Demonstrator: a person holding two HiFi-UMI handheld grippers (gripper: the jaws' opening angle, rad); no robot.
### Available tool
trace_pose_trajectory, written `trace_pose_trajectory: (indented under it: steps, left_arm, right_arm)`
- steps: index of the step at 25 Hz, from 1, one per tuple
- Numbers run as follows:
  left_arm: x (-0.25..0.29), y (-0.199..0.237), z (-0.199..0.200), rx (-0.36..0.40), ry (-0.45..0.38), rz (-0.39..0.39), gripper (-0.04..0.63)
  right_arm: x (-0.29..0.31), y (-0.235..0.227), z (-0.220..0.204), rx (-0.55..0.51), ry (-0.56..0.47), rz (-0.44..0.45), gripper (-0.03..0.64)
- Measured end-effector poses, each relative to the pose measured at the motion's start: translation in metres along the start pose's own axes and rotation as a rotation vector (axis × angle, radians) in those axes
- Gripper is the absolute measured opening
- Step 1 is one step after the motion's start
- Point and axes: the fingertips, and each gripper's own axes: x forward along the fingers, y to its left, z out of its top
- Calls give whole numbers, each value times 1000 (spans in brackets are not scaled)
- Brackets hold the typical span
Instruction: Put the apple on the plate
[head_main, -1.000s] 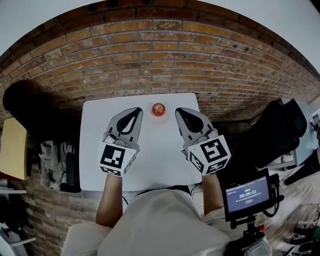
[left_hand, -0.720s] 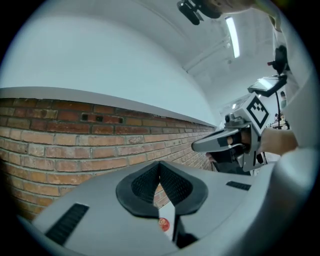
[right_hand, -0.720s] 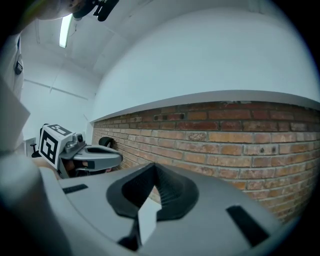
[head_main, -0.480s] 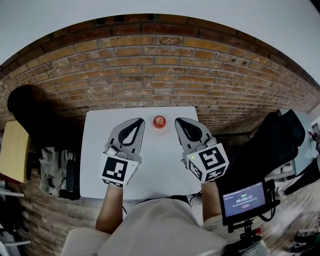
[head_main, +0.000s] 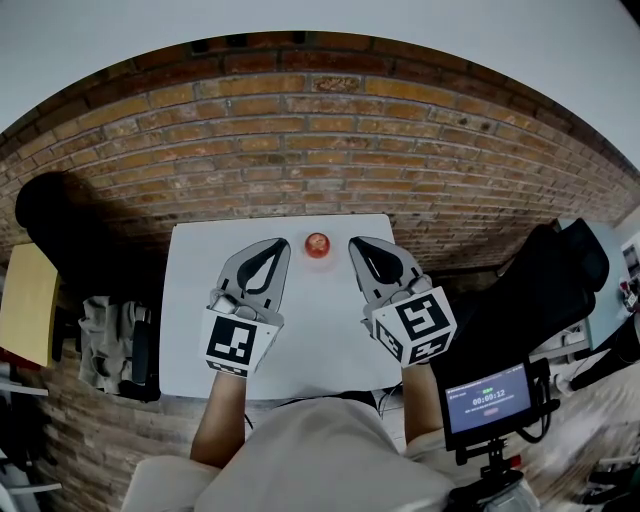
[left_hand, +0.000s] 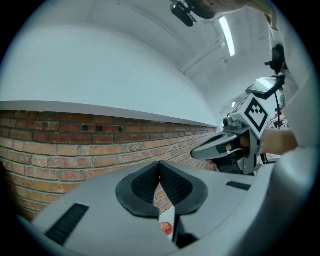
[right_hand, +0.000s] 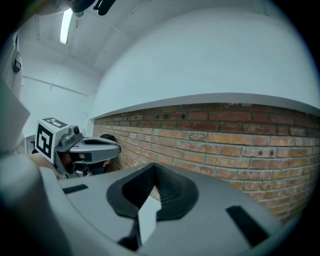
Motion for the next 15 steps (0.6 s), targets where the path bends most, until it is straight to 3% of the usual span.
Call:
trace_pose_trajectory:
  steps: [15]
  left_arm:
    - [-2, -3, 3, -21, -7, -5, 8]
  right_arm:
    - [2, 2, -2, 12, 6, 19, 2]
